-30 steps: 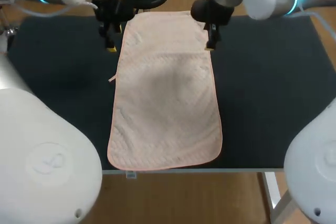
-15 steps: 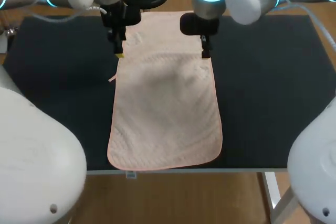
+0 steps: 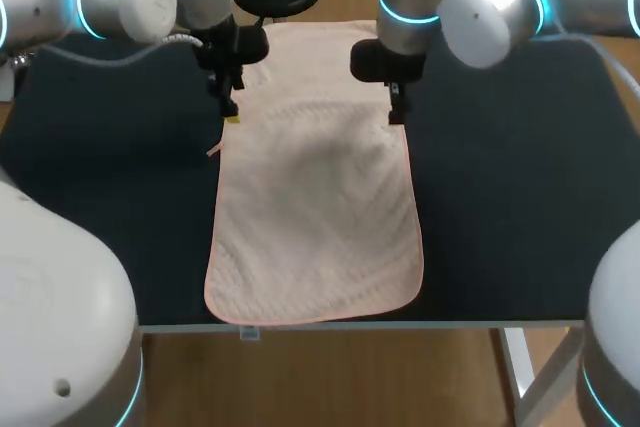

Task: Fold the towel

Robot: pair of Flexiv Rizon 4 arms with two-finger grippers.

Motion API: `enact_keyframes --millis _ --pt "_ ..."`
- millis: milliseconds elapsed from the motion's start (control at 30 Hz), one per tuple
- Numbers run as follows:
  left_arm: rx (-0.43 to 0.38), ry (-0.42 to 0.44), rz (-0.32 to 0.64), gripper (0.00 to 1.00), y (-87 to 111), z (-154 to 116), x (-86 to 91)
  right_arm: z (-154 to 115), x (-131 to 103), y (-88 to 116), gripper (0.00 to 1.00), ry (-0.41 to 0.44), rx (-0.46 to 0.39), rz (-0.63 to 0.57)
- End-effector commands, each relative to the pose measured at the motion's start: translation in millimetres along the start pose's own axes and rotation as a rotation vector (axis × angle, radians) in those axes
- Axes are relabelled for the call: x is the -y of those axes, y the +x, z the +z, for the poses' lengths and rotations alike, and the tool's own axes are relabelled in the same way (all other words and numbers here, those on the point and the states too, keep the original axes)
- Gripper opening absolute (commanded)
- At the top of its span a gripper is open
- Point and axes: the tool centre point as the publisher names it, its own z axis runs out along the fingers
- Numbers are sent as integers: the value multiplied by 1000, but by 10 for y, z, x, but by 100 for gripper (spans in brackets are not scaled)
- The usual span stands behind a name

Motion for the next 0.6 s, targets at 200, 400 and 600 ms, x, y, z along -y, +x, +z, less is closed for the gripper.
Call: enact_keyframes --millis 200,400,600 --pt "-2 -23 0 100 -32 148 -8 168 103 -79 100 -50 -40 8" --pt "-8 -25 -2 100 -1 225 -8 219 111 -61 100 -49 -55 10" --pt "-23 -30 8 100 55 315 4 287 80 -3 100 -54 -68 11"
